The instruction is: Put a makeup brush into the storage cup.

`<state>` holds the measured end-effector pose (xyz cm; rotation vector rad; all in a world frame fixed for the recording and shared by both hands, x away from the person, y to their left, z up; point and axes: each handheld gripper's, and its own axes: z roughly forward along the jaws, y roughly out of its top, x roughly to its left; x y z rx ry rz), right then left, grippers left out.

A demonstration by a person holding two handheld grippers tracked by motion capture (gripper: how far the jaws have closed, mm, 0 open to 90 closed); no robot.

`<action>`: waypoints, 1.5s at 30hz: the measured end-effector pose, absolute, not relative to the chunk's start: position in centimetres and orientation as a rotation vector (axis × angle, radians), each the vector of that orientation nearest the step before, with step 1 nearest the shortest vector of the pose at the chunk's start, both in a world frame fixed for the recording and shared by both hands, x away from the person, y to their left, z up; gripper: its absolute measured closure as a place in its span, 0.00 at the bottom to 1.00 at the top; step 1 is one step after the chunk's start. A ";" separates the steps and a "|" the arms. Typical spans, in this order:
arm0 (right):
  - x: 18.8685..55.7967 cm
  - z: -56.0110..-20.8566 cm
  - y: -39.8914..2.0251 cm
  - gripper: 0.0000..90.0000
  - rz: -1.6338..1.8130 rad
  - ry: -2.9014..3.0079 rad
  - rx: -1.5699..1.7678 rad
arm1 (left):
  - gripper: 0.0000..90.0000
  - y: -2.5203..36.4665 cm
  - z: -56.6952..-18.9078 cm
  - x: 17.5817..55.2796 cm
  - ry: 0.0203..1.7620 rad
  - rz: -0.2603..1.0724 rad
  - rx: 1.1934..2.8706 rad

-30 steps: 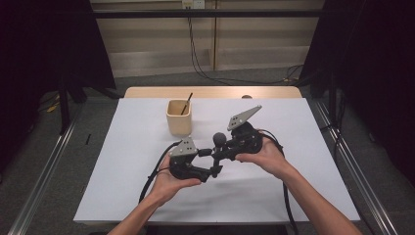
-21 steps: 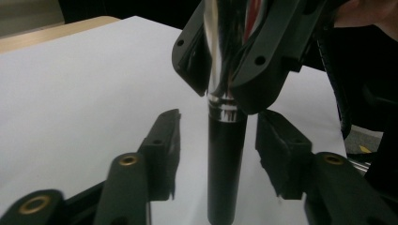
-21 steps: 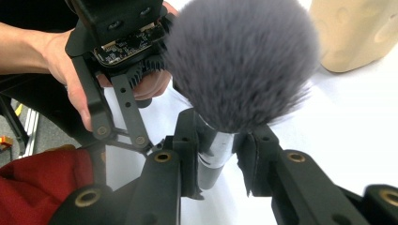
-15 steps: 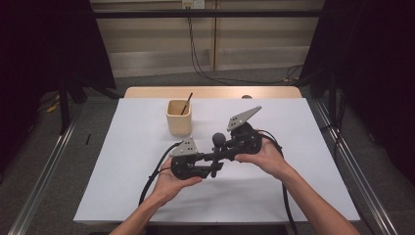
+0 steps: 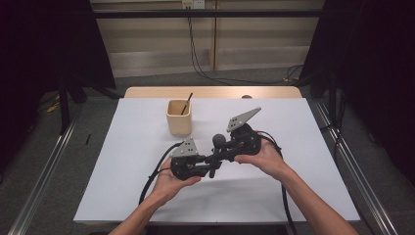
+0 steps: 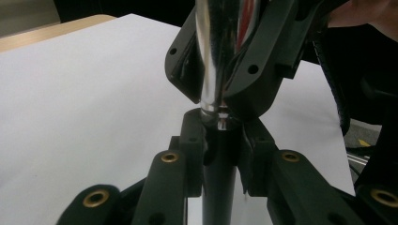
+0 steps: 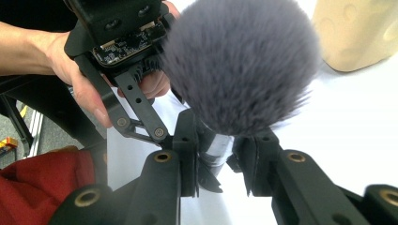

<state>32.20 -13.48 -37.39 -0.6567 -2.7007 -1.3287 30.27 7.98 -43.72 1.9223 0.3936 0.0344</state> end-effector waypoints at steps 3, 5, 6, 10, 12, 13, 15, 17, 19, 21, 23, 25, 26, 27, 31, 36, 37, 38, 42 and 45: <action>32.2 -37.5 -13.6 0.79 -1.346 -2.695 -0.657 | 0.83 8.0 -43.7 30.3 0.396 0.027 1.915; 32.2 -37.5 -13.6 0.79 -1.348 -2.694 -0.651 | 0.83 8.0 -43.7 30.3 0.392 0.021 1.913; 32.1 -37.5 -13.6 0.78 -1.351 -2.696 -0.648 | 0.83 8.0 -43.7 30.3 0.393 0.025 1.914; 32.1 -37.5 -13.7 0.78 -1.369 -2.690 -0.651 | 0.83 8.0 -43.7 30.3 0.392 0.018 1.911; 32.1 -37.5 -13.7 0.77 -1.383 -2.673 -0.646 | 0.83 8.0 -43.7 30.3 0.397 0.016 1.903; 32.1 -37.5 -13.8 0.77 -1.388 -2.668 -0.646 | 0.83 8.0 -43.7 30.3 0.397 0.017 1.904; 32.1 -37.5 -13.8 0.76 -1.400 -2.660 -0.650 | 0.83 8.1 -43.6 30.3 0.400 0.019 1.905; 32.1 -37.6 -13.9 0.74 -1.406 -2.654 -0.653 | 0.83 8.1 -43.7 30.3 0.402 0.021 1.911; 32.0 -37.6 -13.9 0.72 -1.415 -2.646 -0.658 | 0.83 8.1 -43.7 30.4 0.406 0.022 1.909; 32.0 -37.6 -14.0 0.70 -1.428 -2.636 -0.662 | 0.83 8.1 -43.7 30.4 0.409 0.024 1.906; 32.0 -37.6 -14.1 0.66 -1.441 -2.624 -0.660 | 0.83 8.2 -43.7 30.4 0.417 0.026 1.907; 32.0 -37.6 -14.1 0.61 -1.448 -2.624 -0.675 | 0.83 8.3 -43.7 30.5 0.419 0.025 1.905; 31.9 -37.6 -14.2 0.59 -1.453 -2.617 -0.674 | 0.83 8.3 -43.7 30.5 0.421 0.023 1.901; 31.9 -37.6 -14.3 0.56 -1.460 -2.617 -0.686 | 0.83 8.4 -43.6 30.5 0.421 0.026 1.905; 31.9 -37.6 -14.5 0.44 -1.473 -2.626 -0.717 | 0.83 8.5 -43.6 30.6 0.430 0.030 1.892; 31.9 -37.8 -14.8 0.29 -1.519 -2.615 -0.765 | 0.83 8.7 -43.5 30.7 0.434 0.039 1.887; 31.9 -37.9 -14.8 0.27 -1.524 -2.613 -0.774 | 0.83 8.8 -43.5 30.7 0.436 0.041 1.892; 31.9 -37.9 -14.9 0.25 -1.532 -2.612 -0.780 | 0.83 8.8 -43.5 30.7 0.439 0.043 1.891; 31.8 -38.1 -15.1 0.12 -1.545 -2.614 -0.847 | 0.83 8.9 -43.4 30.7 0.446 0.049 1.888; 31.8 -38.2 -15.3 0.06 -1.574 -2.600 -0.876 | 0.83 9.0 -43.3 30.7 0.445 0.055 1.885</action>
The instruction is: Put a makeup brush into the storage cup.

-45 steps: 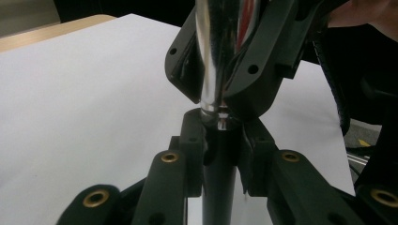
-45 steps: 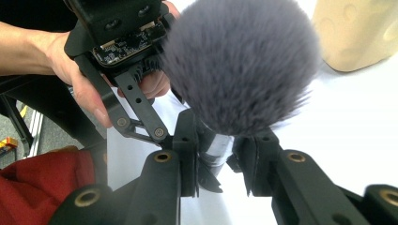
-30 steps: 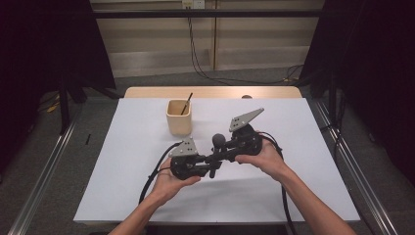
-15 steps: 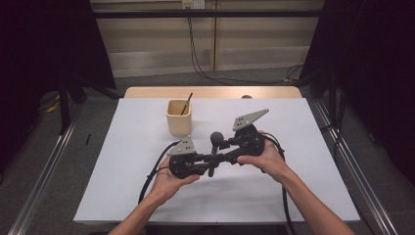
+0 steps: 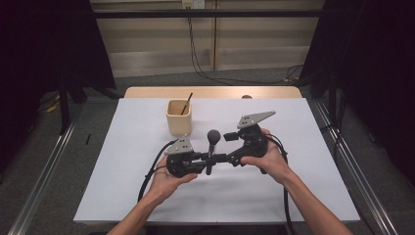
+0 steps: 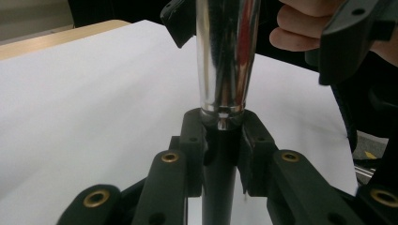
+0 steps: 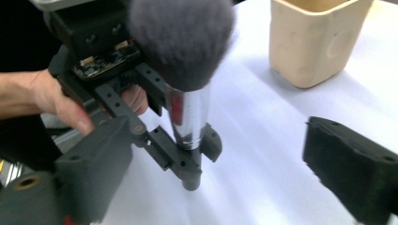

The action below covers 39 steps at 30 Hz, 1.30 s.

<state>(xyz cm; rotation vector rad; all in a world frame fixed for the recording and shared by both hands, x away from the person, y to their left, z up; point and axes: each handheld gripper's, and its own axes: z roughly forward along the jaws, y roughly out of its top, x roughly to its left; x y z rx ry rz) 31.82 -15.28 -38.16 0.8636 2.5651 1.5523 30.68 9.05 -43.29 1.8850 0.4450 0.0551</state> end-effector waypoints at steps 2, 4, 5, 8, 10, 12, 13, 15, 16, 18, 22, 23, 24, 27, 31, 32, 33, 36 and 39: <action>31.8 -38.3 -15.5 0.03 1.558 2.549 0.864 | 0.83 9.2 -43.2 30.7 0.448 0.060 1.881; 31.7 -38.5 -15.7 0.02 1.561 2.544 0.865 | 0.83 9.4 -43.2 30.8 0.452 0.064 1.884; 31.7 -38.5 -15.8 0.02 1.560 2.539 0.879 | 0.83 9.6 -43.1 30.9 0.458 0.069 1.880; 31.5 -38.7 -16.2 0.03 1.548 2.519 0.903 | 0.83 9.9 -43.0 31.0 0.466 0.079 1.872; 31.3 -38.8 -16.4 0.03 1.525 2.504 0.919 | 0.83 10.2 -42.9 31.0 0.471 0.082 1.871; 31.1 -39.0 -16.7 0.02 1.549 2.496 0.899 | 0.83 10.5 -42.8 31.1 0.474 0.091 1.872; 31.0 -39.0 -16.9 0.02 1.557 2.499 0.886 | 0.83 10.6 -42.7 31.1 0.474 0.095 1.872; 30.7 -39.1 -17.1 0.02 1.567 2.485 0.886 | 0.83 11.1 -42.5 31.2 0.484 0.101 1.867; 30.6 -39.1 -17.2 0.02 1.561 2.478 0.892 | 0.83 11.3 -42.5 31.2 0.488 0.110 1.863; 30.5 -39.3 -17.5 0.04 1.522 2.446 0.927 | 0.83 11.7 -42.3 31.2 0.501 0.122 1.862; 30.3 -39.6 -18.1 0.04 1.488 2.420 0.940 | 0.83 12.6 -42.1 31.4 0.521 0.150 1.862; 30.2 -39.7 -18.2 0.03 1.487 2.413 0.940 | 0.83 12.7 -42.1 31.4 0.526 0.152 1.857; 30.1 -39.8 -18.4 0.03 1.488 2.406 0.937 | 0.83 12.9 -42.0 31.4 0.530 0.152 1.852; 29.8 -40.0 -18.9 0.04 1.489 2.406 0.945 | 0.83 13.3 -41.8 31.5 0.537 0.161 1.843; 29.6 -40.4 -19.6 0.03 1.479 2.403 0.952 | 0.83 13.7 -41.7 31.6 0.542 0.167 1.839; 29.4 -40.5 -19.9 0.03 1.474 2.389 0.949 | 0.83 13.8 -41.7 31.6 0.545 0.172 1.838; 29.3 -40.6 -20.1 0.03 1.476 2.373 0.939 | 0.83 14.0 -41.6 31.6 0.547 0.175 1.840; 29.2 -40.7 -20.6 0.02 1.451 2.340 0.937 | 0.83 14.3 -41.6 31.6 0.553 0.178 1.838; 29.1 -40.8 -21.0 0.02 1.436 2.320 0.946 | 0.83 14.7 -41.4 31.6 0.551 0.179 1.838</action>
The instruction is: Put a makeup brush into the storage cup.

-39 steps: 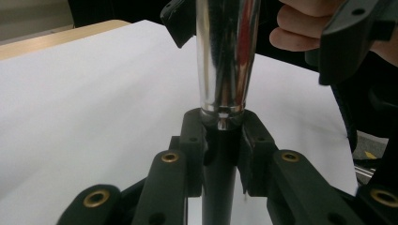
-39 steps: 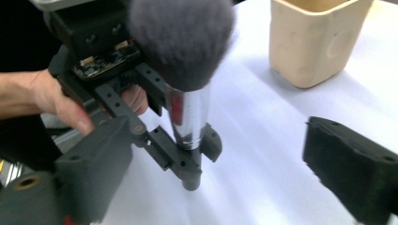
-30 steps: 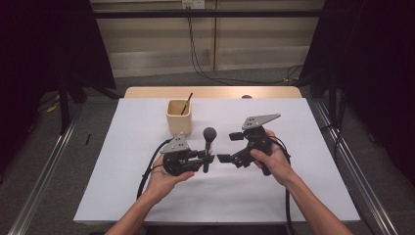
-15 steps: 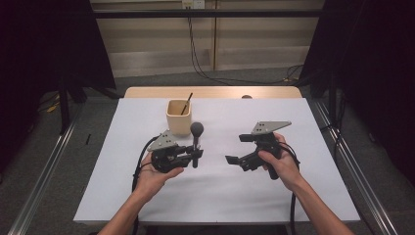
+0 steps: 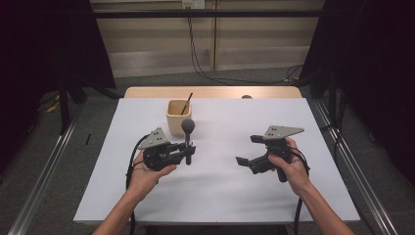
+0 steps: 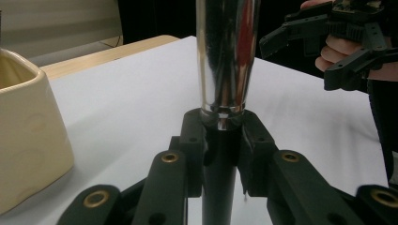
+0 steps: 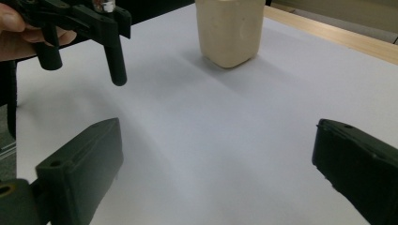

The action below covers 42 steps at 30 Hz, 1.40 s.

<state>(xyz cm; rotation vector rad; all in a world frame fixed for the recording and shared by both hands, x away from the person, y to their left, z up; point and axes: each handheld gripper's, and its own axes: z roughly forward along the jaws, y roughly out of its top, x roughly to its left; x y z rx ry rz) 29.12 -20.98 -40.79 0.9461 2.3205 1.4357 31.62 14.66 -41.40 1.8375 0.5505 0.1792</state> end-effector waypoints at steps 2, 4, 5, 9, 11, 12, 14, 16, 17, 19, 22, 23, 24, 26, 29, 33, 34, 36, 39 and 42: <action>29.0 -40.9 -21.1 0.02 1.400 2.323 0.941 | 0.83 15.0 -41.2 31.7 0.553 0.190 1.840; 28.9 -41.1 -21.4 0.02 1.398 2.318 0.958 | 0.83 15.4 -41.0 31.7 0.559 0.199 1.832; 28.8 -41.1 -21.6 0.02 1.396 2.317 0.956 | 0.83 15.6 -40.9 31.8 0.560 0.202 1.833; 28.6 -41.4 -22.4 0.02 1.406 2.293 0.987 | 0.83 16.2 -40.4 31.9 0.568 0.216 1.823; 28.4 -41.5 -22.8 0.02 1.410 2.280 0.999 | 0.83 16.5 -40.1 32.0 0.570 0.223 1.822; 28.3 -41.5 -22.9 0.02 1.423 2.266 1.018 | 0.83 16.6 -40.1 32.0 0.575 0.223 1.814; 28.0 -41.6 -23.3 0.02 1.439 2.247 1.031 | 0.83 16.9 -39.9 32.1 0.578 0.229 1.815; 27.7 -41.7 -23.6 0.02 1.430 2.222 1.051 | 0.83 17.2 -39.8 32.2 0.588 0.239 1.815; 27.6 -41.8 -23.8 0.02 1.429 2.208 1.061 | 0.83 17.3 -39.7 32.3 0.592 0.242 1.808; 27.3 -42.1 -24.3 0.02 1.430 2.188 1.079 | 0.83 17.7 -39.5 32.5 0.590 0.249 1.815; 26.8 -42.3 -24.9 0.02 1.425 2.153 1.089 | 0.83 18.2 -38.9 32.8 0.599 0.269 1.804; 26.6 -42.4 -25.1 0.02 1.426 2.136 1.101 | 0.83 18.4 -38.7 32.8 0.602 0.281 1.803; 26.4 -42.5 -25.3 0.02 1.434 2.121 1.113 | 0.83 18.6 -38.5 32.9 0.607 0.282 1.799; 26.1 -42.7 -25.7 0.02 1.434 2.083 1.125 | 0.83 18.9 -38.2 33.0 0.611 0.294 1.797; 25.7 -43.0 -26.2 0.02 1.432 2.038 1.142 | 0.83 19.4 -37.9 33.3 0.617 0.306 1.797; 25.1 -43.5 -26.6 0.02 1.441 1.968 1.153 | 0.83 19.9 -37.6 33.6 0.631 0.317 1.780; 25.0 -43.6 -26.6 0.02 1.435 1.958 1.149 | 0.83 20.1 -37.5 33.6 0.633 0.317 1.772; 24.7 -43.9 -26.8 0.00 1.449 1.915 1.155 | 0.83 20.4 -37.3 33.8 0.637 0.326 1.763; 24.3 -44.3 -27.3 0.00 1.423 1.833 1.136 | 0.83 20.6 -37.1 34.2 0.651 0.336 1.754; 23.9 -44.4 -27.8 0.00 1.430 1.812 1.158 | 0.83 20.7 -36.8 34.6 0.657 0.346 1.756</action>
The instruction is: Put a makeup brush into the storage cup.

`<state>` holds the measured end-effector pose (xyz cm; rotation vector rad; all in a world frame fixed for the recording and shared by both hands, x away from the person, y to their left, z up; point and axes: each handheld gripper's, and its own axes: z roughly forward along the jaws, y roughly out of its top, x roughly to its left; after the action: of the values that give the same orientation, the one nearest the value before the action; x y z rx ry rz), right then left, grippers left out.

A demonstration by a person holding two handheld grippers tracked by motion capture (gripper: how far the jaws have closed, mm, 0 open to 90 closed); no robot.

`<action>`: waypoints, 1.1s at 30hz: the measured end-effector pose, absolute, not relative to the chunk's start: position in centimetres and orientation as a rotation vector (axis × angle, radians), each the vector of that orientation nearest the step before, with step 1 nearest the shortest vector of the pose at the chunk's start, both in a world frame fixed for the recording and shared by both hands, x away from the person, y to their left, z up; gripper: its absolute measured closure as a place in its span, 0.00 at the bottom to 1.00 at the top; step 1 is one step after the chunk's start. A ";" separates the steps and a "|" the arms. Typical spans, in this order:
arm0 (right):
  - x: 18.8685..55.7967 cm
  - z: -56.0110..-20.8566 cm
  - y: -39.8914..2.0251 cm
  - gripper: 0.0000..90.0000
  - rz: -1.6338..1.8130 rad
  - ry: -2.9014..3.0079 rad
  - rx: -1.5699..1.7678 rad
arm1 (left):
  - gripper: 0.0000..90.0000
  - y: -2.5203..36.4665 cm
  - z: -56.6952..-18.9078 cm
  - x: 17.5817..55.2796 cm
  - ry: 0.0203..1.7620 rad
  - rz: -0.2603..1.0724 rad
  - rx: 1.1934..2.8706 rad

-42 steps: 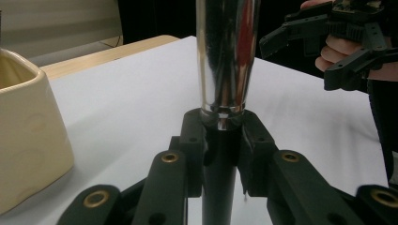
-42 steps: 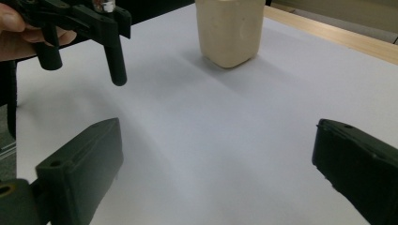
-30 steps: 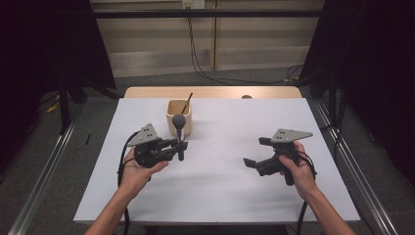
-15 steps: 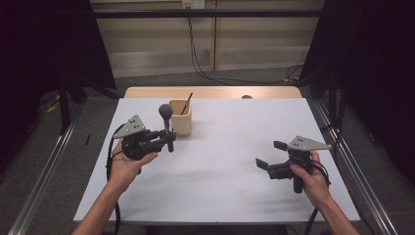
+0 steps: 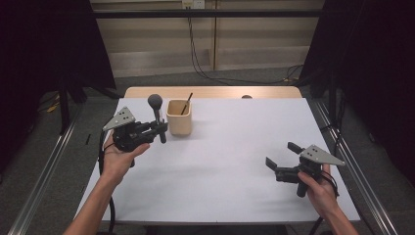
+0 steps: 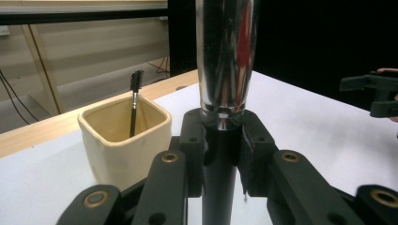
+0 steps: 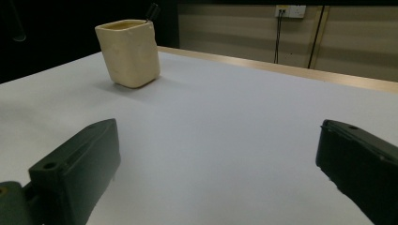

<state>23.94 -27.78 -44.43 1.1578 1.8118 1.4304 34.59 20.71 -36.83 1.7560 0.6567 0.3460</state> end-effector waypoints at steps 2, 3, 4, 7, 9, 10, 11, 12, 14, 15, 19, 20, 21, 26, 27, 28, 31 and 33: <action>23.6 -44.5 -28.0 0.00 1.442 1.804 1.164 | 0.83 20.8 -36.6 34.8 0.662 0.350 1.741; 23.4 -44.6 -28.1 0.00 1.441 1.799 1.163 | 0.83 20.8 -36.5 34.9 0.663 0.351 1.740; 23.2 -44.6 -28.1 0.00 1.449 1.797 1.171 | 0.83 20.8 -36.4 35.0 0.665 0.356 1.741; 22.7 -44.7 -28.3 0.00 1.450 1.794 1.183 | 0.83 20.8 -36.2 35.4 0.670 0.365 1.741; 22.4 -44.9 -28.4 0.00 1.466 1.792 1.200 | 0.83 20.8 -36.0 35.6 0.673 0.372 1.733; 22.4 -45.0 -28.4 0.00 1.464 1.790 1.206 | 0.83 20.8 -35.9 35.7 0.675 0.373 1.734; 22.3 -45.1 -28.5 0.00 1.463 1.786 1.210 | 0.83 20.9 -35.8 35.9 0.678 0.377 1.727; 22.2 -45.2 -28.5 0.00 1.470 1.789 1.218 | 0.83 20.9 -35.8 36.0 0.681 0.379 1.722; 22.1 -45.3 -28.7 0.00 1.477 1.780 1.213 | 0.83 20.9 -35.7 36.3 0.690 0.382 1.713; 22.0 -45.3 -28.8 0.00 1.483 1.775 1.201 | 0.83 20.9 -35.7 36.4 0.691 0.382 1.712; 21.7 -45.4 -29.0 0.00 1.485 1.773 1.189 | 0.83 20.7 -35.9 37.0 0.704 0.387 1.700; 21.7 -45.4 -29.0 0.00 1.482 1.773 1.196 | 0.83 20.6 -35.9 37.2 0.710 0.392 1.704; 21.6 -45.4 -29.1 0.00 1.481 1.766 1.200 | 0.83 20.5 -36.0 37.3 0.713 0.402 1.716; 21.4 -45.6 -29.1 0.00 1.481 1.770 1.208 | 0.83 20.1 -36.3 38.4 0.731 0.409 1.714; 21.4 -45.7 -29.1 0.00 1.479 1.770 1.204 | 0.83 20.1 -36.2 38.5 0.735 0.409 1.710; 21.4 -45.7 -29.0 0.00 1.478 1.769 1.204 | 0.83 20.0 -36.1 38.7 0.734 0.414 1.710; 21.3 -45.7 -28.9 0.00 1.480 1.772 1.200 | 0.83 19.6 -36.0 39.3 0.741 0.425 1.684; 21.4 -45.7 -28.9 0.00 1.481 1.772 1.201 | 0.83 19.2 -36.1 39.8 0.745 0.436 1.695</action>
<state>21.35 -28.94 -45.67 1.2011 1.7718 1.4811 39.75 19.18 -36.08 1.6950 0.7450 0.4357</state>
